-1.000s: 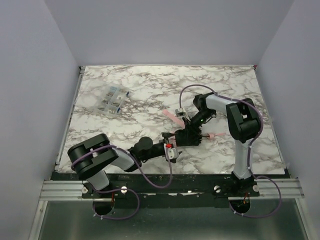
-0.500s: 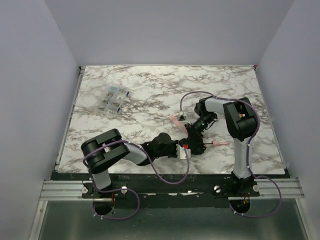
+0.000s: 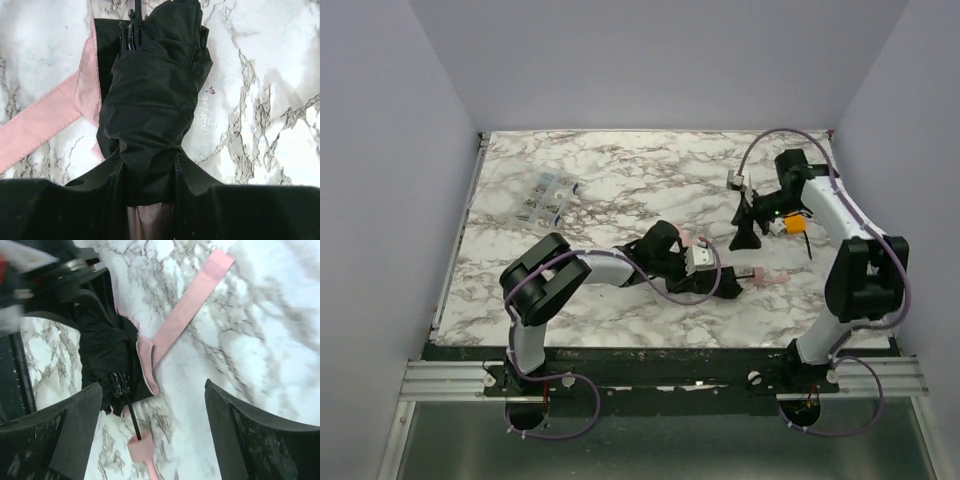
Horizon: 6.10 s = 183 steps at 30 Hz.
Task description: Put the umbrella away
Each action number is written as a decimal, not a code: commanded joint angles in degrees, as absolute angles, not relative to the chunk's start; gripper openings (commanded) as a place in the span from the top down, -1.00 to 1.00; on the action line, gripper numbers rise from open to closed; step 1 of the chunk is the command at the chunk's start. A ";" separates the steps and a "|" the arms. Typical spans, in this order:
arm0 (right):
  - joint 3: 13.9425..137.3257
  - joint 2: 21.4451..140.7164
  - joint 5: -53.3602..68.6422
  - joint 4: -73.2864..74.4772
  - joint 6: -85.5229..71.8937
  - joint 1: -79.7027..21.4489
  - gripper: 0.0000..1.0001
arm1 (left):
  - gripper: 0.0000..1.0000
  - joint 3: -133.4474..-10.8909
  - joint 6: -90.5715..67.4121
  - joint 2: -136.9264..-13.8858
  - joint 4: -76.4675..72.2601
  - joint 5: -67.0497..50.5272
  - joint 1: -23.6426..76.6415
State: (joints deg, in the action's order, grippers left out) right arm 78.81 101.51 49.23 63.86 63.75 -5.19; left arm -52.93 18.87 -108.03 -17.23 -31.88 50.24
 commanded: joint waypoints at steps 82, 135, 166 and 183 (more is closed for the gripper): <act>68.48 124.23 36.16 61.07 63.75 -20.72 0.86 | -0.43 -32.61 38.98 -100.73 -40.65 -18.74 60.54; 36.92 70.97 42.93 29.72 75.13 -11.24 -0.44 | 1.00 -63.81 12.13 -124.43 13.56 -43.07 42.71; 40.52 72.93 31.05 21.89 53.22 -11.14 0.84 | 1.00 -63.17 13.10 -124.79 13.10 -42.12 42.98; 47.09 74.11 45.91 59.17 91.66 -11.01 -0.47 | 1.00 -64.86 13.41 -126.24 14.76 -42.70 42.98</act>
State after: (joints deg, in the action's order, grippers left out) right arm 50.98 70.30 44.27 44.86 71.18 -10.92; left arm -68.97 10.09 -118.21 0.30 -53.30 43.20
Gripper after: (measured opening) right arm 0.733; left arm 0.331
